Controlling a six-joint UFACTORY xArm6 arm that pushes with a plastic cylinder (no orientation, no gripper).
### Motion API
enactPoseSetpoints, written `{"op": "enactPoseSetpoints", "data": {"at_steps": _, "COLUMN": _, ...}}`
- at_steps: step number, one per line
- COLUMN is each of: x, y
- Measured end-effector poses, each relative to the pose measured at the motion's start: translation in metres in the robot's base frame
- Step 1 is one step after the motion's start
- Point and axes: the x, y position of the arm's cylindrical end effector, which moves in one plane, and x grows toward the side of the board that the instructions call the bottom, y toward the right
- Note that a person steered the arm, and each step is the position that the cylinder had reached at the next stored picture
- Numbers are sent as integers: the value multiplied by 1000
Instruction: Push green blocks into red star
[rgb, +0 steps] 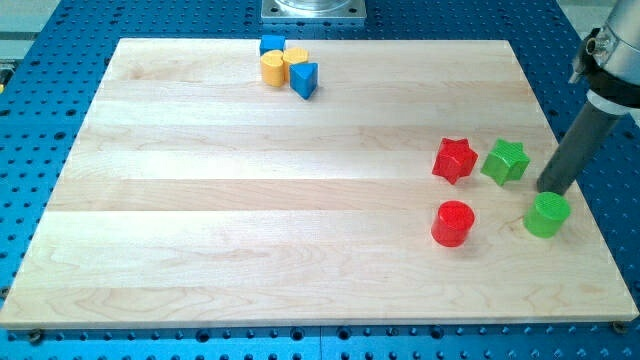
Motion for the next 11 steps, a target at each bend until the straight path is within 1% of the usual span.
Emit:
{"op": "enactPoseSetpoints", "data": {"at_steps": 1, "x": -2, "y": -47}}
{"op": "enactPoseSetpoints", "data": {"at_steps": 2, "x": -2, "y": -65}}
{"op": "enactPoseSetpoints", "data": {"at_steps": 3, "x": -2, "y": 12}}
{"op": "enactPoseSetpoints", "data": {"at_steps": 4, "x": 15, "y": 71}}
{"op": "enactPoseSetpoints", "data": {"at_steps": 5, "x": 54, "y": 41}}
{"op": "enactPoseSetpoints", "data": {"at_steps": 6, "x": 55, "y": -24}}
{"op": "enactPoseSetpoints", "data": {"at_steps": 7, "x": 67, "y": -48}}
{"op": "enactPoseSetpoints", "data": {"at_steps": 8, "x": 88, "y": -58}}
{"op": "enactPoseSetpoints", "data": {"at_steps": 9, "x": 51, "y": -80}}
{"op": "enactPoseSetpoints", "data": {"at_steps": 10, "x": 21, "y": -80}}
{"op": "enactPoseSetpoints", "data": {"at_steps": 11, "x": 52, "y": -78}}
